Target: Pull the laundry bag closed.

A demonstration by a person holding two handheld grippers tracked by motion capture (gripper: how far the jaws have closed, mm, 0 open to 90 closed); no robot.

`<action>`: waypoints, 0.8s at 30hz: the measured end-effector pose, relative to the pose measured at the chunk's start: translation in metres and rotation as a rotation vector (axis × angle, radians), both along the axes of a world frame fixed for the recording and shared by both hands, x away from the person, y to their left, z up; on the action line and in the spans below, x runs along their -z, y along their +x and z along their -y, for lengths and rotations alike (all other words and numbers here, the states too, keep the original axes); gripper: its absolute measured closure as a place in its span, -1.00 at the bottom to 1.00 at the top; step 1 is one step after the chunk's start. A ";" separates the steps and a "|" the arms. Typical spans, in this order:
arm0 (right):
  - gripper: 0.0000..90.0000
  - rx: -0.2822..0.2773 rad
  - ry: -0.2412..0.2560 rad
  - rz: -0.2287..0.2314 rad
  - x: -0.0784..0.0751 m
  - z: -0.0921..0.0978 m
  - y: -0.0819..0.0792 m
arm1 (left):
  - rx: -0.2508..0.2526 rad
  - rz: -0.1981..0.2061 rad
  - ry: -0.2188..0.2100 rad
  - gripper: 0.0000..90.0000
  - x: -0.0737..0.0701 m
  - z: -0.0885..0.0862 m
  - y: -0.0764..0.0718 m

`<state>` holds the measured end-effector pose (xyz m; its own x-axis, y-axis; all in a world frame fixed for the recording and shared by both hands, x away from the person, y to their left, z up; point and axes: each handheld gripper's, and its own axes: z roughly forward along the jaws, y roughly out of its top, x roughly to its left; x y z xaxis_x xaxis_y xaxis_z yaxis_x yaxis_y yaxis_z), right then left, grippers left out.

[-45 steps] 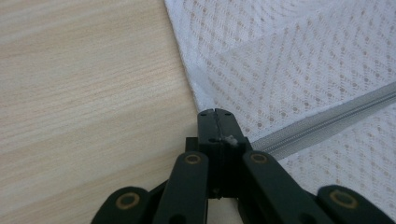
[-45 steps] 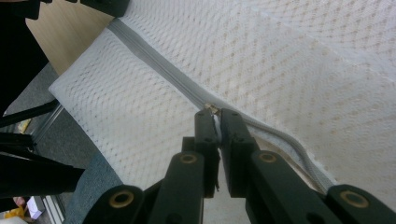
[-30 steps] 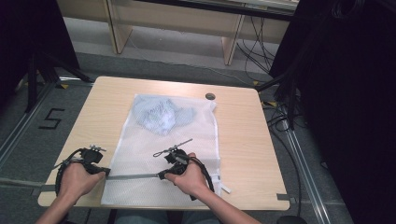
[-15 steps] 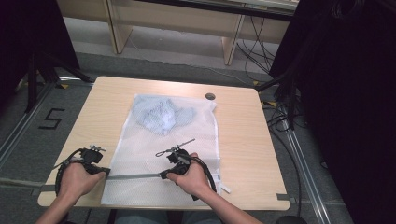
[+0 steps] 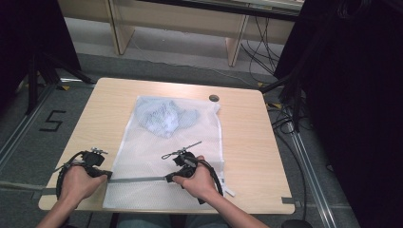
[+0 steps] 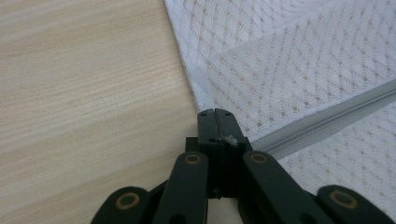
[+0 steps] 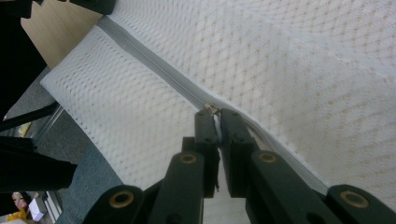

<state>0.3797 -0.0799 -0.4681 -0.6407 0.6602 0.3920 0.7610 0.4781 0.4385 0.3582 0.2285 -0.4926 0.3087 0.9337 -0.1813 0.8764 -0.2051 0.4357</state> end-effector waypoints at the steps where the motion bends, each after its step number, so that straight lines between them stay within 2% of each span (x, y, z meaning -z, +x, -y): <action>1: 0.93 0.008 -0.002 -0.003 0.000 0.000 0.000 | 0.006 -0.001 0.004 1.00 0.000 0.000 0.000; 14: 0.93 0.003 -0.006 -0.003 0.000 0.006 0.000 | 0.005 -0.004 0.004 1.00 -0.001 0.000 0.000; 16: 0.93 0.010 0.001 -0.003 -0.001 0.007 0.000 | 0.005 -0.004 0.004 1.00 -0.001 0.000 0.000; 17: 0.93 0.026 -0.008 -0.019 -0.002 0.007 0.000 | 0.004 -0.003 0.004 1.00 -0.001 0.000 0.000; 19: 0.93 0.014 0.005 0.002 -0.001 0.009 0.001 | 0.002 -0.001 0.004 1.00 0.000 0.000 0.000; 20: 0.93 0.021 0.006 -0.008 -0.002 0.010 0.001 | 0.003 0.004 0.004 1.00 0.000 0.000 0.000; 23: 0.93 0.022 -0.002 -0.001 -0.001 0.013 0.002 | 0.005 0.015 0.008 1.00 0.001 0.000 -0.001; 24: 0.93 0.031 -0.002 -0.008 -0.001 0.014 0.002 | -0.001 0.008 0.007 1.00 0.000 0.000 0.000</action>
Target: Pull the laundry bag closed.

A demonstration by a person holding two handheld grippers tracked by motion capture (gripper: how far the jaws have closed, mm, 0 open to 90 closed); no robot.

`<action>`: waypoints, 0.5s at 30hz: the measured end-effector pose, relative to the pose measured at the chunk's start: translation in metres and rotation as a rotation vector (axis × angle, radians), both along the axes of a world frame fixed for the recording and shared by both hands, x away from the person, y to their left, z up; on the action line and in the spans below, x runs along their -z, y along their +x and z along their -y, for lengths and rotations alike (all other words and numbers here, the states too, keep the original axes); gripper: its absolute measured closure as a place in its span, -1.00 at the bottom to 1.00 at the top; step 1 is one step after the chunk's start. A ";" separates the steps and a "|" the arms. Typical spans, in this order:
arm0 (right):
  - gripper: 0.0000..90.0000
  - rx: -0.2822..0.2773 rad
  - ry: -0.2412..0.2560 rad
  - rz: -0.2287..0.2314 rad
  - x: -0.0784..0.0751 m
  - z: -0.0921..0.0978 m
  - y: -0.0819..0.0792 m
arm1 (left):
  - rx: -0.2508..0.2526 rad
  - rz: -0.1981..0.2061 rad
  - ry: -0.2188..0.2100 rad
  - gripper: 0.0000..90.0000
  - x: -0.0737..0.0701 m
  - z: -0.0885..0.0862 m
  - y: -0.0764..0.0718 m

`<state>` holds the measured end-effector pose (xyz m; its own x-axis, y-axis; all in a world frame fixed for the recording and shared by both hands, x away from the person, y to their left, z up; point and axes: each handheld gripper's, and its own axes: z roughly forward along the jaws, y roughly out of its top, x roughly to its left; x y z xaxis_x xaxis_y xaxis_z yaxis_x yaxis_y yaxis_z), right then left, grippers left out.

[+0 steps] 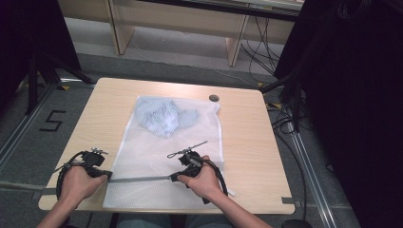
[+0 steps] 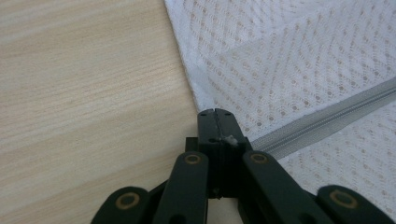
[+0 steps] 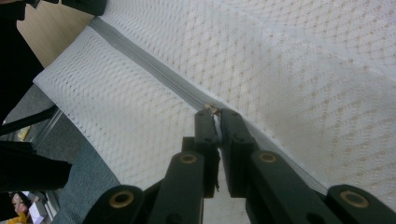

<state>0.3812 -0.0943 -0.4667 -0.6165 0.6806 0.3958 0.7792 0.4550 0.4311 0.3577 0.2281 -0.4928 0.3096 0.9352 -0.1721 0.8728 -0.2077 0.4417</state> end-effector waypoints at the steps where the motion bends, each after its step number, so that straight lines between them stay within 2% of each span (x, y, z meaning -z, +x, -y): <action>1: 0.93 0.000 -0.001 -0.002 0.000 0.001 0.000 | 0.002 -0.005 -0.003 1.00 0.000 0.000 0.000; 4: 0.93 0.001 -0.007 0.005 0.001 0.003 0.000 | 0.004 -0.011 -0.002 1.00 -0.001 -0.001 0.000; 5: 0.93 0.008 -0.007 -0.007 0.001 0.003 0.000 | 0.006 -0.010 -0.001 1.00 -0.001 -0.001 0.000; 7: 0.93 0.009 -0.001 0.006 0.002 0.004 -0.001 | 0.005 -0.010 -0.001 1.00 -0.001 -0.001 0.000; 10: 0.93 0.008 0.000 -0.004 0.002 0.005 -0.002 | 0.007 -0.004 -0.002 1.00 0.000 -0.001 0.000; 11: 0.93 -0.015 0.008 0.024 0.004 0.006 0.000 | 0.009 -0.006 -0.001 1.00 0.000 -0.001 0.000; 15: 0.93 0.005 0.007 0.003 0.002 0.007 -0.002 | 0.007 -0.005 -0.003 1.00 0.000 -0.001 0.000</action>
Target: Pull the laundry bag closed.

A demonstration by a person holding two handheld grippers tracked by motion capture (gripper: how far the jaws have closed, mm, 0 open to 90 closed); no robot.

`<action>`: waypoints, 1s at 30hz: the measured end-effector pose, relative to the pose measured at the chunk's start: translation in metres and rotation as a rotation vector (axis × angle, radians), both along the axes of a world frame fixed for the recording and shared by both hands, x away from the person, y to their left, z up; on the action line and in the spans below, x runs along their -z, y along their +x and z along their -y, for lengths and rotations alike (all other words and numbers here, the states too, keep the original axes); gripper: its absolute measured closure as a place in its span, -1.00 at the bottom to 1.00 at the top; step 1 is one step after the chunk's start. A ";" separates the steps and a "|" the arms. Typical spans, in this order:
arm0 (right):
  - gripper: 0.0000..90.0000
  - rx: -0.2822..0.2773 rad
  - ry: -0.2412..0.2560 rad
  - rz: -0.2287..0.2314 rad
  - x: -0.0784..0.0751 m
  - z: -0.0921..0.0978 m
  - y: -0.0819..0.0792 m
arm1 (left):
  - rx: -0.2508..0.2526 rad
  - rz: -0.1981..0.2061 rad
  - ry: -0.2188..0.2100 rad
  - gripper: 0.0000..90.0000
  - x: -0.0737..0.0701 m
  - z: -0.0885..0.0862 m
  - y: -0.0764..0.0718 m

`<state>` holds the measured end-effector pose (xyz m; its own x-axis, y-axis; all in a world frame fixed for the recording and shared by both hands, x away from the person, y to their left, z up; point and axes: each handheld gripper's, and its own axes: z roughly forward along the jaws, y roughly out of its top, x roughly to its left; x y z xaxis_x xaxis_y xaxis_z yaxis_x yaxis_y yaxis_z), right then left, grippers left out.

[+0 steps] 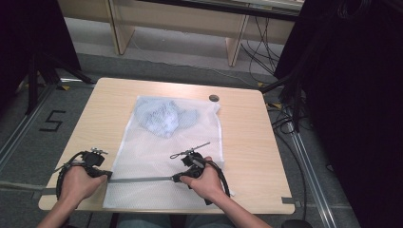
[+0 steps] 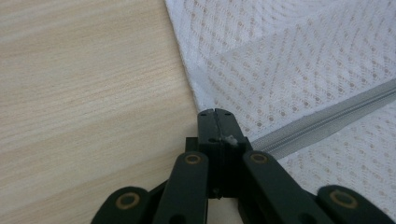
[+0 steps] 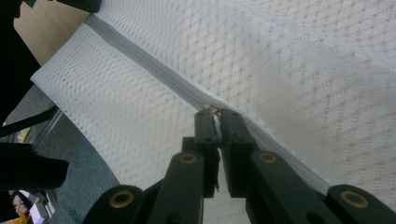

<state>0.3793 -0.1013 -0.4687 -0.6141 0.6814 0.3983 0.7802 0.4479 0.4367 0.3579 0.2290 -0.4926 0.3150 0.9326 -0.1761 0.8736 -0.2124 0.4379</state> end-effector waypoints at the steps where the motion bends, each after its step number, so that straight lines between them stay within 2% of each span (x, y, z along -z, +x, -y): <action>1: 0.93 0.005 -0.008 -0.013 -0.001 0.000 0.000 | -0.004 0.017 0.000 1.00 0.001 0.000 0.000; 2: 0.93 0.000 0.000 0.002 0.000 0.001 0.000 | -0.014 0.023 -0.010 1.00 0.002 0.001 -0.001; 6: 0.93 0.011 -0.015 -0.006 -0.001 0.003 0.000 | 0.005 0.008 0.010 1.00 0.000 0.000 0.000; 8: 0.93 0.003 -0.005 0.001 0.000 0.004 0.000 | -0.008 0.020 -0.005 1.00 0.001 0.001 0.000; 9: 0.93 0.009 -0.009 0.002 0.000 0.005 -0.001 | 0.005 0.006 0.012 1.00 0.000 0.000 0.000; 14: 0.93 0.016 -0.009 -0.004 0.000 0.008 -0.001 | -0.006 0.016 -0.004 1.00 0.001 0.001 -0.001; 17: 0.93 0.013 -0.012 0.003 0.001 0.010 -0.002 | 0.004 0.007 0.011 1.00 0.000 0.000 0.000; 30: 0.93 0.023 -0.017 -0.001 0.001 0.017 -0.002 | 0.000 0.015 0.002 1.00 0.001 0.000 -0.001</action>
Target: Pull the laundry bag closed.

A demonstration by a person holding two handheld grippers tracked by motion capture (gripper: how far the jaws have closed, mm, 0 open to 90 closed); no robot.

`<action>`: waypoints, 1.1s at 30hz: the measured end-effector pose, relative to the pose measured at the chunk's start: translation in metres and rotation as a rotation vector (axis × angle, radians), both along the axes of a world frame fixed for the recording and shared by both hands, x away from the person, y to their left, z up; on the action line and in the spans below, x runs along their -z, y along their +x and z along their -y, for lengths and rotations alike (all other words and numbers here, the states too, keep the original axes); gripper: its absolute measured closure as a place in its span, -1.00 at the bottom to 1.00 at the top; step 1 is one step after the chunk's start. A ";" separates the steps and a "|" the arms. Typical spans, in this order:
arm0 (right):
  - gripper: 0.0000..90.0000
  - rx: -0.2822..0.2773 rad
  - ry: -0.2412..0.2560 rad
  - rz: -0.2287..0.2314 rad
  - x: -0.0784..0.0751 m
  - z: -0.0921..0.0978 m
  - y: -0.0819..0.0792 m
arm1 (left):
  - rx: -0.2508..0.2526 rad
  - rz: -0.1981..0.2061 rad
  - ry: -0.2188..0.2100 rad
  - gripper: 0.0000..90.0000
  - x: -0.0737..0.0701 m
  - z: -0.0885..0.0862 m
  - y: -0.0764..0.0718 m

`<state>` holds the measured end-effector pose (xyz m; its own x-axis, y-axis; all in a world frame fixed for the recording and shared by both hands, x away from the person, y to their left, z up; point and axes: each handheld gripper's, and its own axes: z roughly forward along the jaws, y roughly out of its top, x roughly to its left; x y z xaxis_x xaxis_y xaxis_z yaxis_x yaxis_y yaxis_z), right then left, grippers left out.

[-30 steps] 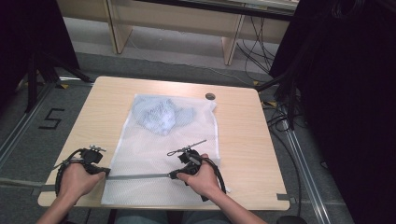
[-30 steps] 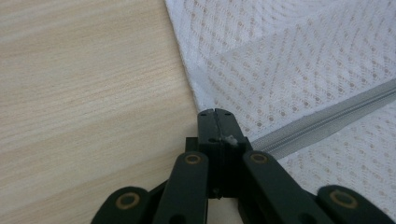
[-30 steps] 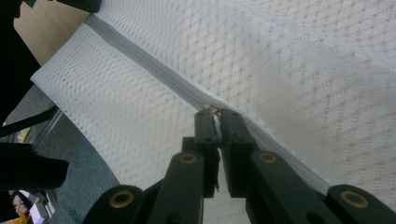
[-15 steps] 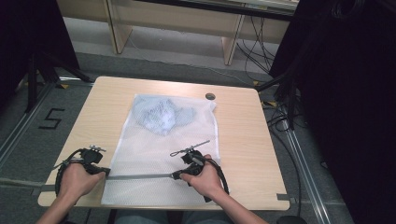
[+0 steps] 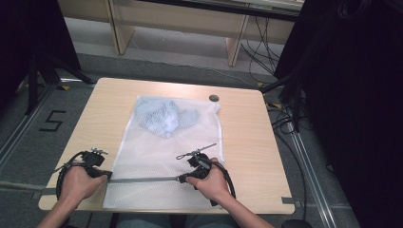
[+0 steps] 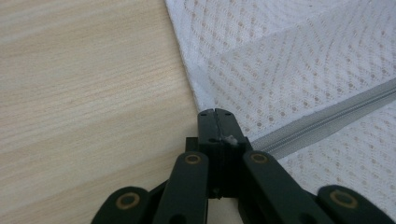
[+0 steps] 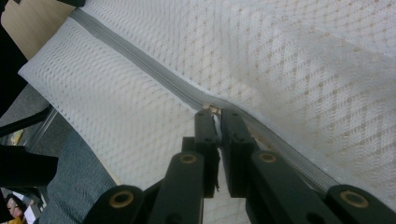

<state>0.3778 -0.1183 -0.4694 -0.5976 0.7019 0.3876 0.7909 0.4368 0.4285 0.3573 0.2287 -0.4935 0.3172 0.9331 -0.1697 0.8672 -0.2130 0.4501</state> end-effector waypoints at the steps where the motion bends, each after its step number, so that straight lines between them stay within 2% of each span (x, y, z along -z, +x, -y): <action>1: 0.93 -0.001 0.000 -0.003 0.000 0.000 0.000 | 0.003 0.001 0.002 1.00 0.000 0.000 0.000; 14: 0.93 0.017 -0.007 -0.007 -0.001 0.005 0.001 | 0.003 -0.002 0.006 1.00 0.000 0.000 0.000; 15: 0.93 0.004 0.001 0.005 -0.001 0.006 0.001 | 0.003 -0.001 0.001 1.00 0.000 0.000 0.000; 17: 0.93 0.016 -0.011 -0.012 -0.002 0.008 0.001 | 0.001 0.000 0.001 1.00 0.000 0.000 0.000; 19: 0.93 0.010 -0.005 0.003 -0.001 0.008 0.002 | 0.006 -0.010 0.010 1.00 -0.001 -0.001 0.000; 22: 0.93 0.016 -0.002 0.002 -0.001 0.010 0.002 | 0.005 -0.016 0.001 1.00 -0.001 0.000 0.000; 24: 0.93 0.012 0.003 -0.003 -0.002 0.010 0.001 | 0.001 0.000 0.001 1.00 0.000 0.000 0.000; 26: 0.93 0.006 -0.004 0.003 -0.001 0.011 0.002 | 0.004 -0.008 0.005 1.00 -0.001 0.000 0.000; 27: 0.93 0.023 -0.008 -0.017 -0.002 0.011 0.001 | -0.001 0.004 -0.004 1.00 0.000 0.000 0.000; 33: 0.93 0.023 -0.007 -0.002 -0.002 0.013 0.002 | 0.002 -0.004 0.002 1.00 0.000 0.000 0.000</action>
